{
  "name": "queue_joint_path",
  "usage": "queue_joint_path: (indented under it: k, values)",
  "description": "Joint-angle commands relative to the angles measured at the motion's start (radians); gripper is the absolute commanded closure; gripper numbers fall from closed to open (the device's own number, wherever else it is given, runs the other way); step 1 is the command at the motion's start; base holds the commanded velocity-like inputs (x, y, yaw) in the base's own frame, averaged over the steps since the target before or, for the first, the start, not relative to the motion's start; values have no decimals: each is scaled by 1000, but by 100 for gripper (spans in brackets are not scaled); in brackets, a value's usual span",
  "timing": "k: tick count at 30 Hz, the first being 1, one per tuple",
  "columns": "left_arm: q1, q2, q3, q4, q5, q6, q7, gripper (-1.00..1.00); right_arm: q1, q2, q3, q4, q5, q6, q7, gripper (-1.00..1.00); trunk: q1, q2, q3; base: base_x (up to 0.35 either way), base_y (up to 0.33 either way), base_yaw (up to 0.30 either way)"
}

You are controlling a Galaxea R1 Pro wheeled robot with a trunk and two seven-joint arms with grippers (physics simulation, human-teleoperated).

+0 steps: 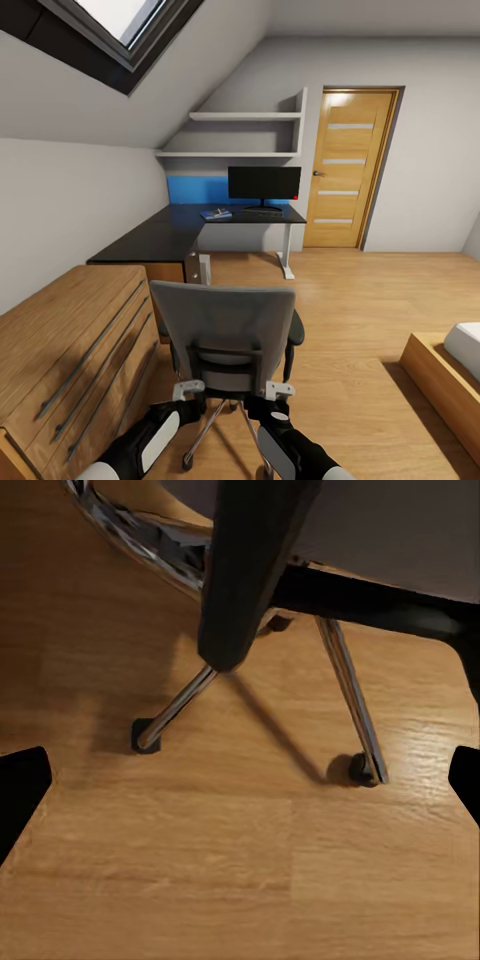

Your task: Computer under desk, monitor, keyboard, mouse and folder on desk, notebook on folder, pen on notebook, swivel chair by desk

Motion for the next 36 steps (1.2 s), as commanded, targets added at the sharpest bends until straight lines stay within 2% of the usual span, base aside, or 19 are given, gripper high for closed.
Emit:
queue_joint_path:
  k: [1,2,4,12,17,27,36]
  values:
    - [-1,0,-6,-2,-1,-2,10,-100,-1,0,3,-2,-1,6,-7,-100,4,-8,-4,0,0,0]
    - [-2,-2,-8,-2,-17,-12,11,-100,-1,0,3,-3,0,8,-3,-100,8,-15,-7,0,0,0]
    - [-2,-2,-9,-1,-23,-18,11,-100,-1,0,3,-3,0,9,0,-100,15,-29,-14,0,0,0]
    - [-3,7,-15,50,-42,-224,1,-100,-17,0,3,-11,0,65,18,-100,46,-85,-39,0,0,0]
    - [-5,10,-14,112,-45,-294,-14,-100,-28,0,2,-12,0,98,21,-100,58,-106,-48,0,0,0]
    - [-5,12,-12,180,-45,-366,-53,-100,-33,0,4,-11,1,109,22,-100,58,-106,-48,0,0,0]
    - [-5,13,-15,195,-44,-367,-59,-100,-33,0,5,-11,1,108,22,-100,58,-106,-48,0,0,0]
